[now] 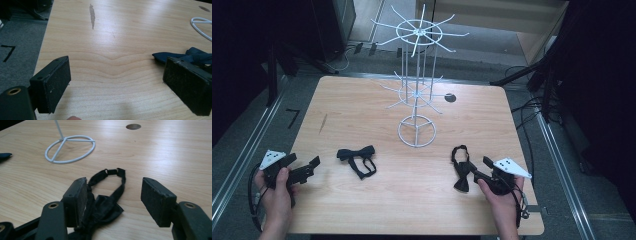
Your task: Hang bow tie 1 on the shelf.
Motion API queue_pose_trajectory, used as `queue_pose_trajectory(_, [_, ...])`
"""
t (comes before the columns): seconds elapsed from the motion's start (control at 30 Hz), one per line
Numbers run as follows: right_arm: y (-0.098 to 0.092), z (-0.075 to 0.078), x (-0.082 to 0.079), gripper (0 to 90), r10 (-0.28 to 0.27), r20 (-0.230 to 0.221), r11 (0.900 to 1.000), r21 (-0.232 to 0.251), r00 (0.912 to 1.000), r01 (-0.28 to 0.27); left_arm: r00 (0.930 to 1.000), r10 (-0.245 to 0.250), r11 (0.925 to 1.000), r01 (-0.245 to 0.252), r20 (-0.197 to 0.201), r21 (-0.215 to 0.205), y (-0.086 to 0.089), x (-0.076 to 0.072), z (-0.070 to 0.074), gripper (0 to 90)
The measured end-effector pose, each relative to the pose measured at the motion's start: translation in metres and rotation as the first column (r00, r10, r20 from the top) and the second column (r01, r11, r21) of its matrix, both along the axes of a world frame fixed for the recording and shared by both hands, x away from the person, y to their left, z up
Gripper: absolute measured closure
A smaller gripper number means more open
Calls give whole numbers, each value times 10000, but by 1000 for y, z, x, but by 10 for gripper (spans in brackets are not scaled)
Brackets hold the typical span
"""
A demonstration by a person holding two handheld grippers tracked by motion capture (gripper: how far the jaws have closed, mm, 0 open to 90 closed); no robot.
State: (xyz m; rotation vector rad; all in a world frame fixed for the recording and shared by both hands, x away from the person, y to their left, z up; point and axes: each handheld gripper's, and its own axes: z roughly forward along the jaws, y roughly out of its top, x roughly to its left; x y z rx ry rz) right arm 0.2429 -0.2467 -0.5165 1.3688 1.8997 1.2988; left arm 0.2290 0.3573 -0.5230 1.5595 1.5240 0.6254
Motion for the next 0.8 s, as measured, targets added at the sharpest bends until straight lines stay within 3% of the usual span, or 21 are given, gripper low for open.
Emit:
queue_pose_trajectory(0.43, [31, 12, 2, 404, 483, -92, 9986, 214, 9988, -481, 10000, -46, 10000, 46, -21, -10, -1, -2, 0, 82])
queue_pose_trajectory(0.53, [42, 16, 2, 404, 795, -3, 9968, 5, 9968, -795, 10000, -32, 10000, 32, -15, 18, -2, -2, 0, 82])
queue_pose_trajectory(0.8, [62, 20, 2, 422, 1207, -125, 9927, 39, 9926, -1206, 9999, -102, 9999, 102, 18, 27, -2, -3, 0, 82])
